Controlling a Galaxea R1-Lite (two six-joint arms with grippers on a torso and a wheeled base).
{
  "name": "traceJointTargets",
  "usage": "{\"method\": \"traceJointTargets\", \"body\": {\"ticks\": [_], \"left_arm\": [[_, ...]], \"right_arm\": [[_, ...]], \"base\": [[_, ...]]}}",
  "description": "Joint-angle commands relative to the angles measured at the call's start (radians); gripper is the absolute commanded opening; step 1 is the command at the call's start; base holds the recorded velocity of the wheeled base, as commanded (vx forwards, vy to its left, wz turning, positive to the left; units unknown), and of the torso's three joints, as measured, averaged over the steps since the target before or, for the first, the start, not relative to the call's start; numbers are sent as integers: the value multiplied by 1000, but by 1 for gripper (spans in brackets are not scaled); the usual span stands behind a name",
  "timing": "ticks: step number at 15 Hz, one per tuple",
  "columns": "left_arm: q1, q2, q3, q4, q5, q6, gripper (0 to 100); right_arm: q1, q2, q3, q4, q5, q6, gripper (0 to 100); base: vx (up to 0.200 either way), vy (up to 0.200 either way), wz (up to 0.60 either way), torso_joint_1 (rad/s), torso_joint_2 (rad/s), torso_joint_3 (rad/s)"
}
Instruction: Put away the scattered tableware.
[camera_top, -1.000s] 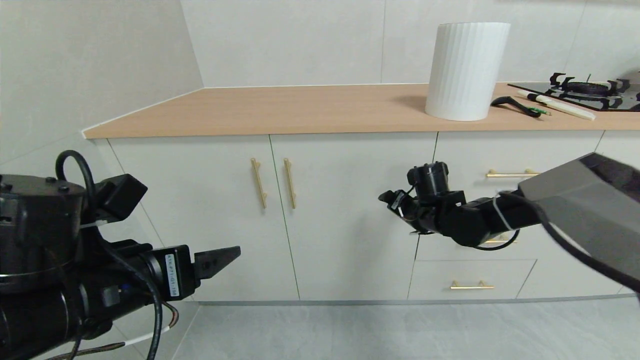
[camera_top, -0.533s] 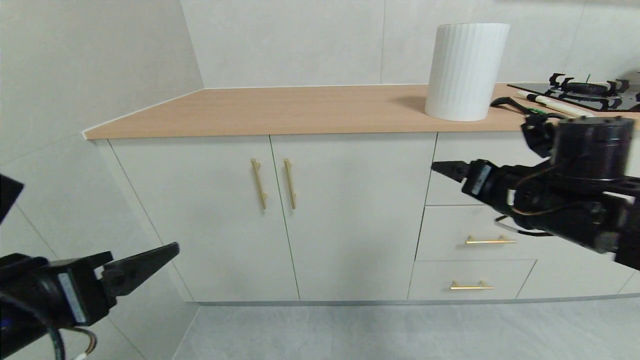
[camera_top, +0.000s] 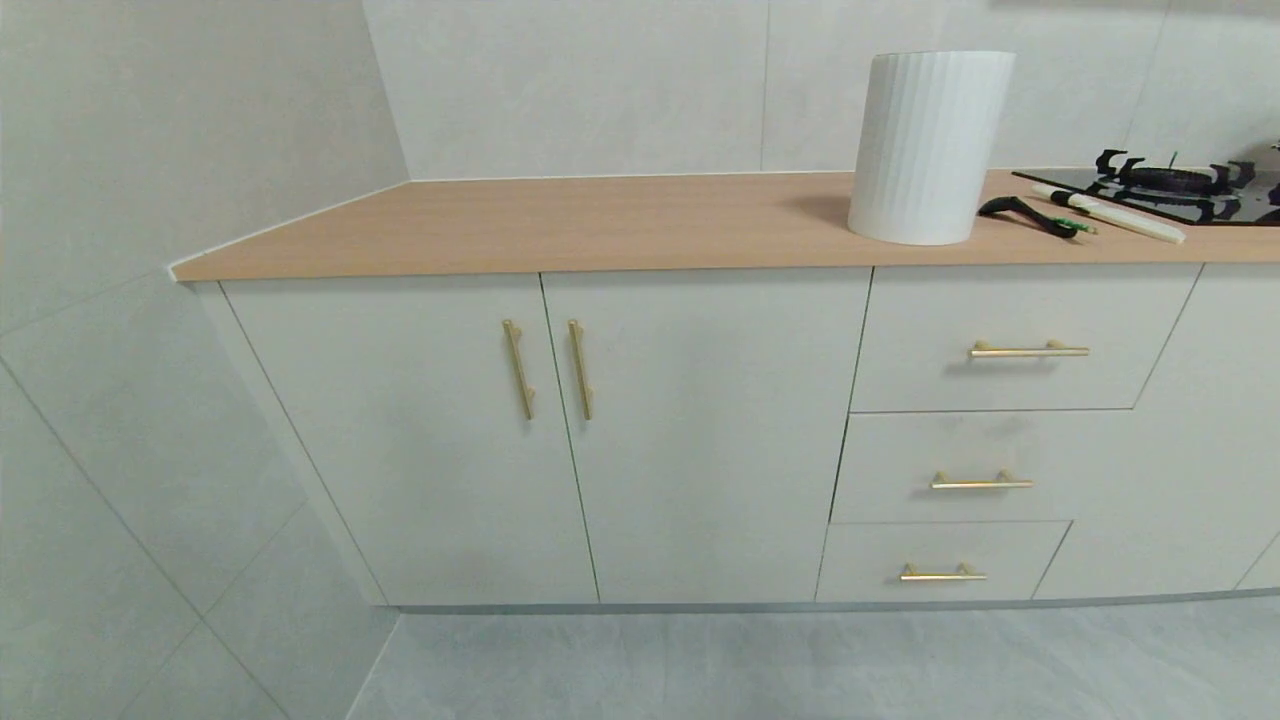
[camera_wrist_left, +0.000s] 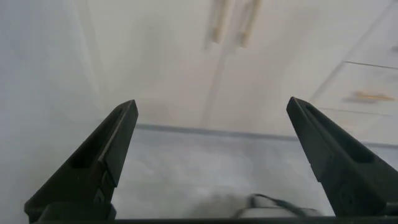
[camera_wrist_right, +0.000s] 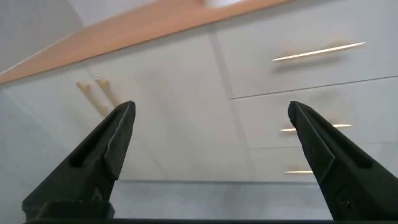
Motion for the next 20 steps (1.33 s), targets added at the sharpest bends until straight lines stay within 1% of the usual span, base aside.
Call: {"method": "traceJointTargets", "body": {"ticks": [1, 2, 3, 4, 5, 6, 7, 8, 9, 10, 11, 12, 13, 14, 15, 16, 17, 18, 20], "left_arm": [[117, -267, 36, 84, 6, 100, 100], [128, -264, 42, 83, 22, 98, 100], [133, -264, 51, 81, 78, 95, 100], [151, -264, 59, 80, 97, 98, 100], [183, -266, 62, 80, 97, 101, 100], [248, -301, 77, 80, 86, 124, 100], [268, -343, 100, 81, 74, 154, 100], [280, -361, 162, 78, 66, 173, 100], [280, -361, 197, 73, 66, 170, 100], [280, -361, 231, 37, 65, 157, 100], [280, -361, 272, -11, 52, 140, 100], [280, -361, 317, -57, 42, 137, 100], [280, -361, 409, -166, 6, 141, 100], [280, -361, 470, -243, -20, 147, 100], [280, -361, 528, -318, -53, 172, 100], [278, -361, 536, -351, -101, 180, 100], [280, -361, 536, -341, -118, 178, 100], [278, -361, 536, -339, -119, 178, 100], [278, -361, 536, -305, -190, 178, 100]], "right_arm": [[-153, -449, 64, 237, 30, -94, 100], [-164, -475, 64, 251, 30, -102, 100], [-185, -509, 69, 269, 18, -128, 100], [-198, -507, 83, 266, -19, -134, 100], [-224, -507, 89, 266, -46, -136, 100], [-276, -515, 109, 266, -63, -134, 100], [-326, -544, 126, 271, -52, -136, 100], [-363, -575, 181, 268, -17, -139, 100], [-363, -575, 222, 256, -14, -145, 100], [-359, -593, 276, 233, -9, -179, 100], [-353, -609, 330, 214, -8, -223, 100], [-353, -607, 376, 193, -8, -259, 100], [-353, -607, 419, 150, 7, -292, 100], [-353, -607, 419, 176, 33, -295, 100], [-353, -607, 419, 191, 49, -302, 100], [-351, -605, 419, 217, 58, -334, 100], [-351, -605, 419, 220, 83, -337, 100], [-351, -605, 419, 219, 92, -337, 100], [-351, -605, 419, 220, 130, -335, 100]], "base": [[0, 0, 0, 0, 0, 0], [0, 0, 0, 0, 0, 0], [0, 0, 0, 0, 0, 0], [0, 0, 0, 0, 0, 0], [0, 0, 0, 0, 0, 0], [0, 0, 0, 0, 0, 0], [0, 0, 0, 0, 0, 0], [0, 0, 0, 0, 0, 0], [0, 0, 0, 0, 0, 0], [0, 0, 0, 0, 0, 0], [0, 0, 0, 0, 0, 0], [0, 0, 0, 0, 0, 0], [0, 0, 0, 0, 0, 0], [0, 0, 0, 0, 0, 0], [0, 0, 0, 0, 0, 0], [0, 0, 0, 0, 0, 0], [0, 0, 0, 0, 0, 0], [0, 0, 0, 0, 0, 0], [0, 0, 0, 0, 0, 0]]}}
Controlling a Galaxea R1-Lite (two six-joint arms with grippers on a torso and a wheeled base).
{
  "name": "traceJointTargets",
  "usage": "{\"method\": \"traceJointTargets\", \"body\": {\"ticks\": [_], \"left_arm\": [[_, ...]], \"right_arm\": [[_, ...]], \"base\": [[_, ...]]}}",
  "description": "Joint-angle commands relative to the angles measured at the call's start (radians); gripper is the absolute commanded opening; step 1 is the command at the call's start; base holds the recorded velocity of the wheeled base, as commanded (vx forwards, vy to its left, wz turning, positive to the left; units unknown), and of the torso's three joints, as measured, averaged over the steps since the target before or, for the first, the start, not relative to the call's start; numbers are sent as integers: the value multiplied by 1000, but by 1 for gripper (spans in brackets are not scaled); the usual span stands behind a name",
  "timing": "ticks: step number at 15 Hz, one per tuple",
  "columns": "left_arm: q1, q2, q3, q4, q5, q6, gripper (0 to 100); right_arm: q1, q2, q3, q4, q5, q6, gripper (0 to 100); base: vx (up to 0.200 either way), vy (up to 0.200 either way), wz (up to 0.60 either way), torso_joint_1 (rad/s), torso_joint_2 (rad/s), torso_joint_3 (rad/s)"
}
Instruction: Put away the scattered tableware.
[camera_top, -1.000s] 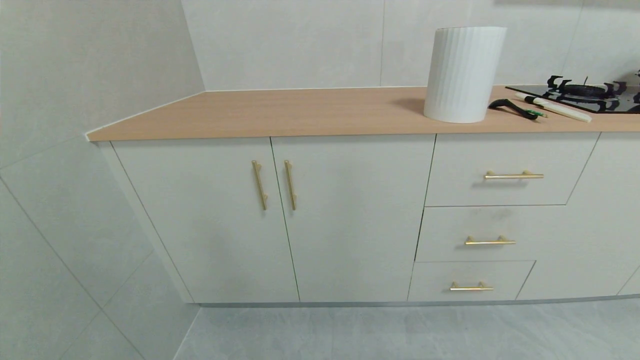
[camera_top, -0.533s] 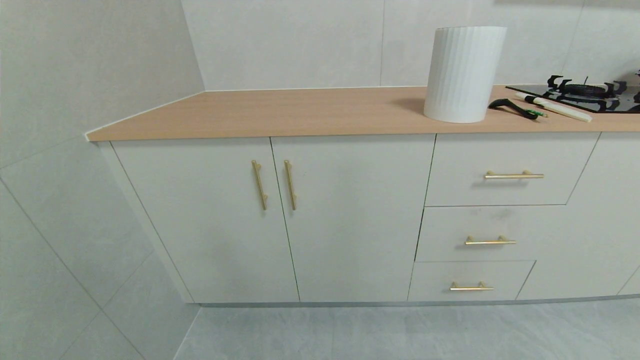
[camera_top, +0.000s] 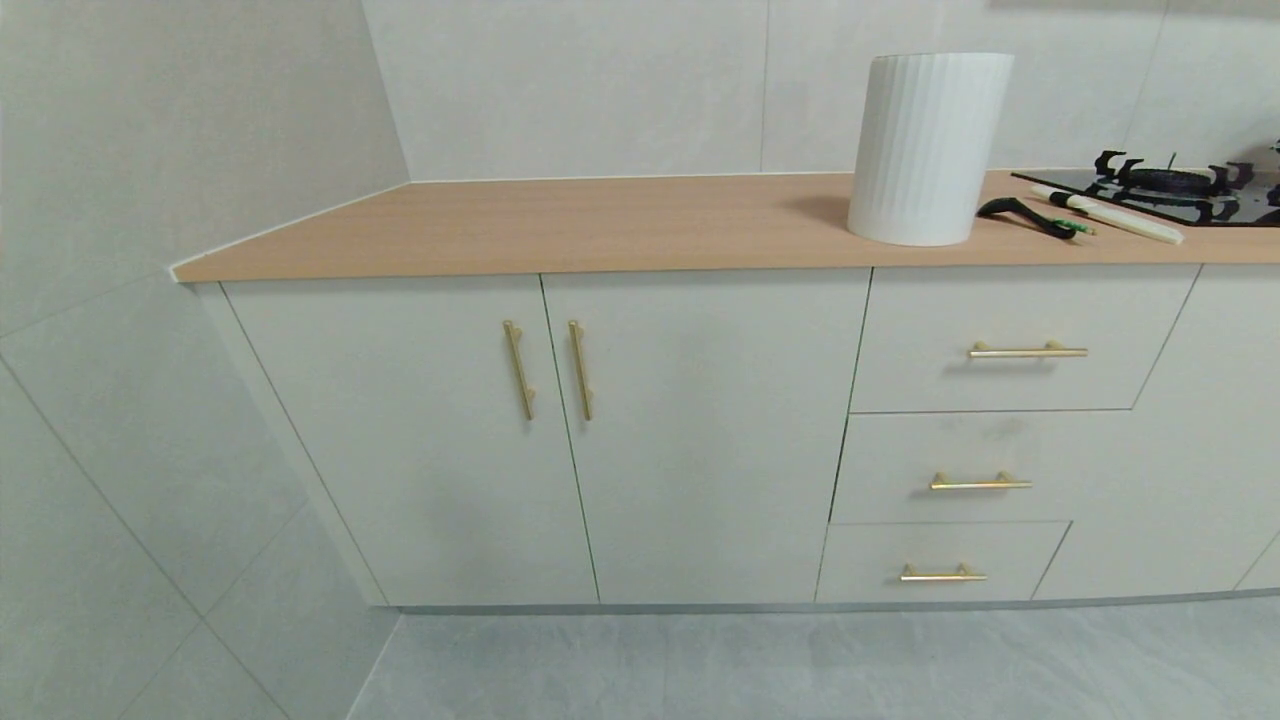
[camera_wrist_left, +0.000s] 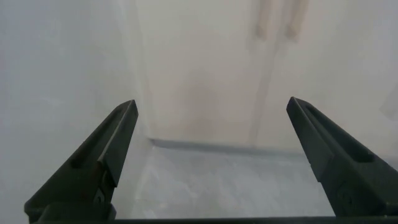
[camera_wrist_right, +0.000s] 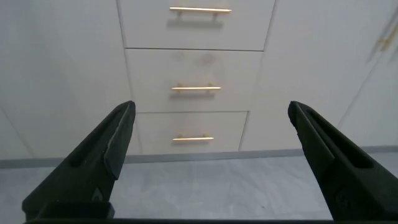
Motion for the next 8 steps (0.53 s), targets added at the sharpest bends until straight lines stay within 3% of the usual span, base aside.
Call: {"method": "traceJointTargets", "body": {"ticks": [1, 6, 8], "left_arm": [[-1, 0, 3, 3, -17, 4, 100], [-1, 0, 3, 2, -19, 5, 100], [-1, 0, 3, 3, -24, 35, 100]], "right_arm": [[2, 6, 1, 40, 38, -3, 100], [5, 2, 1, 48, 77, -1, 100], [6, 3, 1, 48, 78, -5, 100]], "base": [[0, 0, 0, 0, 0, 0], [0, 0, 0, 0, 0, 0], [0, 0, 0, 0, 0, 0]]}}
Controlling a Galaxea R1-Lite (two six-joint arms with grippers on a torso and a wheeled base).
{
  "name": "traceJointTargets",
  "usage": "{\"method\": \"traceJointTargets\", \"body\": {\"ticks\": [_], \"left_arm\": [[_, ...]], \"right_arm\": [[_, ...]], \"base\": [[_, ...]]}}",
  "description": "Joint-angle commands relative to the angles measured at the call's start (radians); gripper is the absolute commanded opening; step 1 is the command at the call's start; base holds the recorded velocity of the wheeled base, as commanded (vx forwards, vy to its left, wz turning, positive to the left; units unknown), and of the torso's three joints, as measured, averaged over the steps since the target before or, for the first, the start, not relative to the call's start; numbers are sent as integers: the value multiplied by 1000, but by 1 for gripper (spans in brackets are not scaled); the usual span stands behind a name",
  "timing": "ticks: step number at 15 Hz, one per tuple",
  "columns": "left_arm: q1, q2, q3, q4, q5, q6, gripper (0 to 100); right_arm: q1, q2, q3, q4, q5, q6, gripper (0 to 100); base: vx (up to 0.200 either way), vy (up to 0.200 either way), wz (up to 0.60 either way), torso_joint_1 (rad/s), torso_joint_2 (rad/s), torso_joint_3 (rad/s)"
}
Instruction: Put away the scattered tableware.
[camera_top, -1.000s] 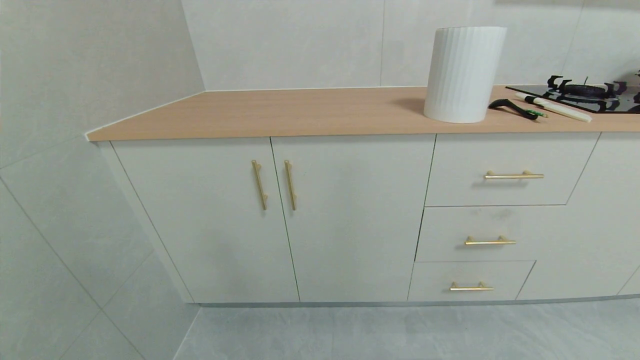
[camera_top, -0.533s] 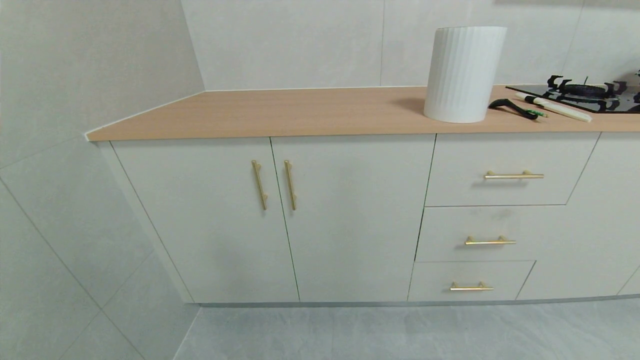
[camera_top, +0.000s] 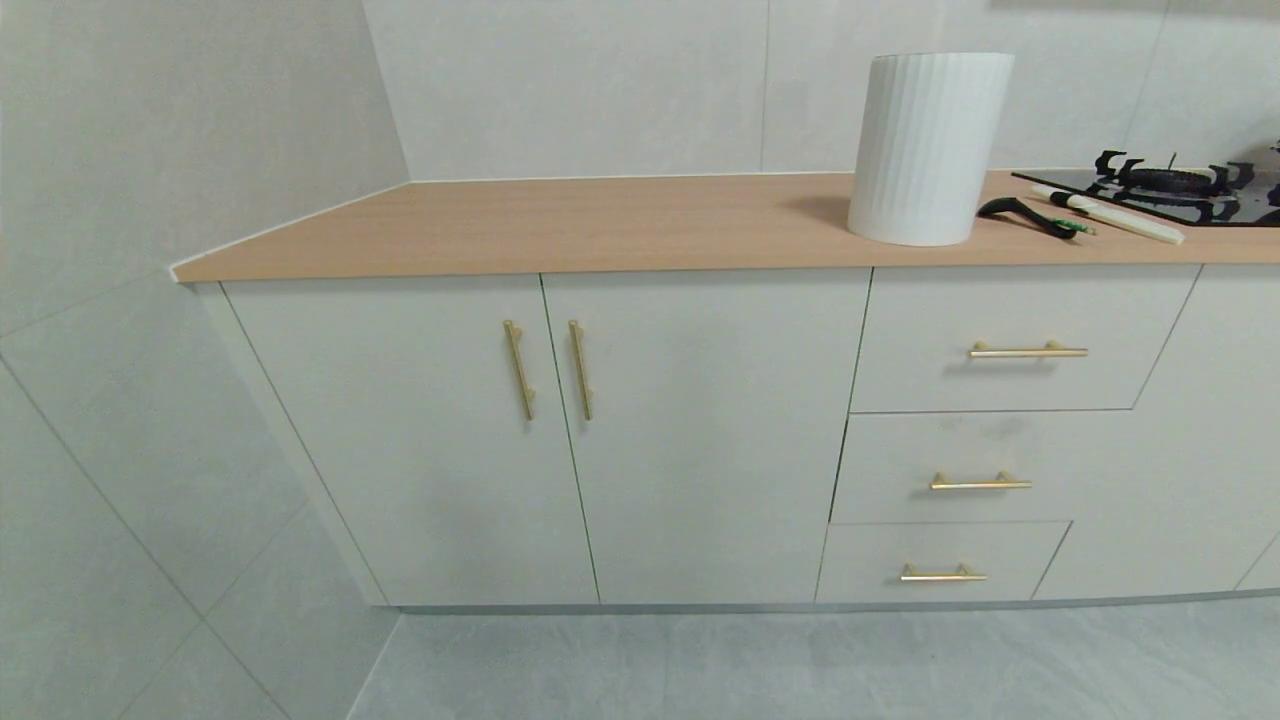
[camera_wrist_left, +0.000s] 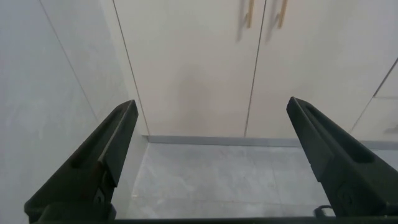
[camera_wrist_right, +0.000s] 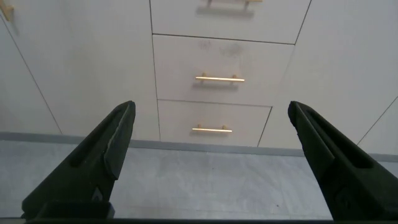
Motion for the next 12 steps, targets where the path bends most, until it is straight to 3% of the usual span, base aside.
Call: {"method": "traceJointTargets", "body": {"ticks": [1, 2, 6, 12], "left_arm": [[0, 0, 0, 0, 0, 1, 100], [0, 0, 0, 0, -1, -39, 100], [0, 0, 0, -2, -1, -31, 100], [0, 0, 0, -2, -1, -33, 100]], "right_arm": [[1, 3, 0, -1, 0, -1, 100], [-1, 2, 0, -2, 0, 3, 100], [1, 2, 0, -1, 17, 2, 100], [1, 2, 0, -2, 17, 3, 100]], "base": [[0, 0, 0, 0, 0, 0], [0, 0, 0, 0, 0, 0], [0, 0, 0, 0, 0, 0], [0, -200, 0, 4, 2, 2]]}}
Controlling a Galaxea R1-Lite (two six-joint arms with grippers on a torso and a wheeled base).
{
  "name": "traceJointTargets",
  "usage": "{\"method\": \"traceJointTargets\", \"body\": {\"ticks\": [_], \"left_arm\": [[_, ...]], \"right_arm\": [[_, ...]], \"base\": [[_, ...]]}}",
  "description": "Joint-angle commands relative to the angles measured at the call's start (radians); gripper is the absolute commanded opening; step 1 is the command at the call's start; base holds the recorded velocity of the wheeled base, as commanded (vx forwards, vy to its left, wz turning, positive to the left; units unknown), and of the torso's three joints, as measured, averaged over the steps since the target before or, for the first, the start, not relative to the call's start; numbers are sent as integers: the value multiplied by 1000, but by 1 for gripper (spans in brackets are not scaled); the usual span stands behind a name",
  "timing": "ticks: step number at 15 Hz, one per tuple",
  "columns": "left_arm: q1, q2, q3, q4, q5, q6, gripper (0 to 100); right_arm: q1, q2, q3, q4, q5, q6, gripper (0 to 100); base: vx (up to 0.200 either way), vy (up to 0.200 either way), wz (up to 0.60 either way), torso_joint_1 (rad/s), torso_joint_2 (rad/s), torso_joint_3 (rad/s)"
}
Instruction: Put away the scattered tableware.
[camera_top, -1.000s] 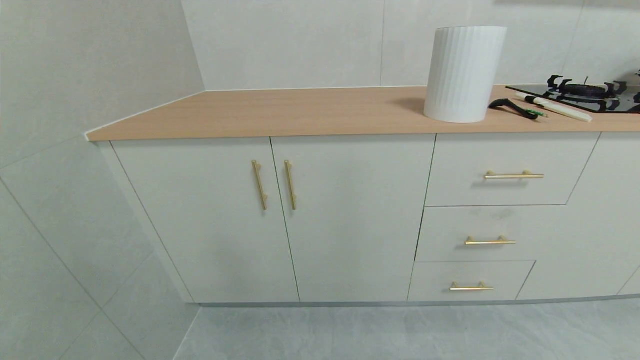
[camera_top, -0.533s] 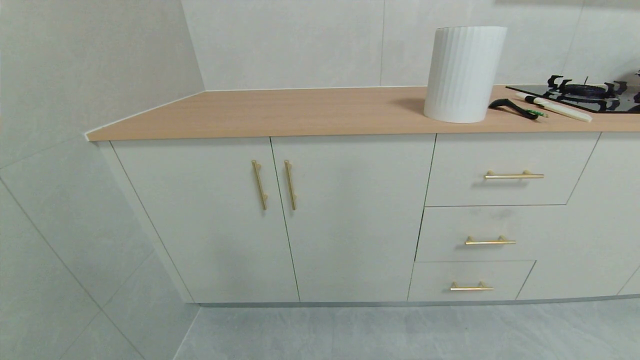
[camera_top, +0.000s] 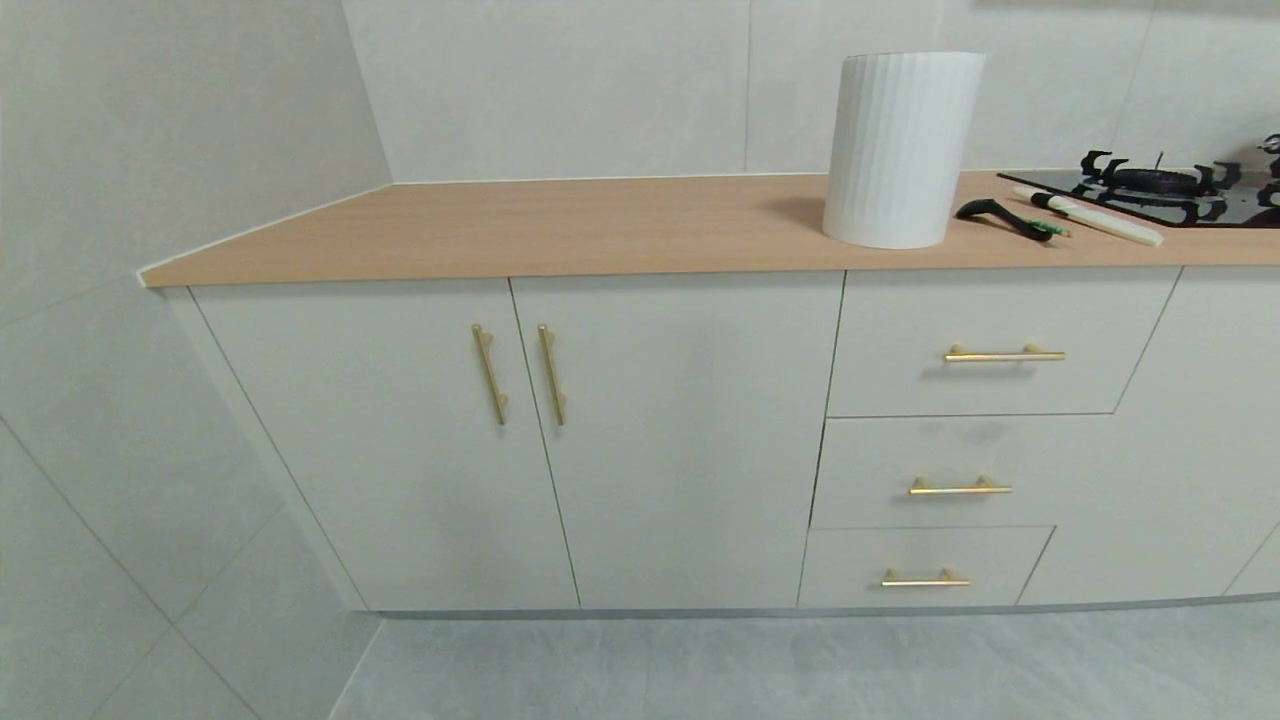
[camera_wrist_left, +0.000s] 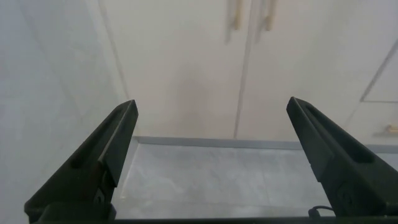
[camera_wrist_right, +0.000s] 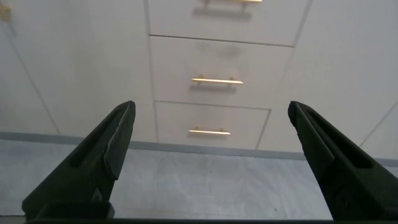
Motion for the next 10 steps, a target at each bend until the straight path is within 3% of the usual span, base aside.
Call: {"method": "traceJointTargets", "body": {"ticks": [1, 7, 10], "left_arm": [[-1, 0, 0, 1, 1, -1, 100], [-1, 0, 0, 1, 1, -1, 100], [-1, 0, 0, -1, 1, -1, 100]], "right_arm": [[-2, 2, 0, 0, 0, -1, 100], [0, 2, 0, 0, 0, -1, 100], [0, 2, 0, 0, 0, -1, 100]], "base": [[0, -200, 0, 7, 7, 7], [0, -200, 0, 6, -2, 1], [0, 0, 0, 0, 0, 0]]}}
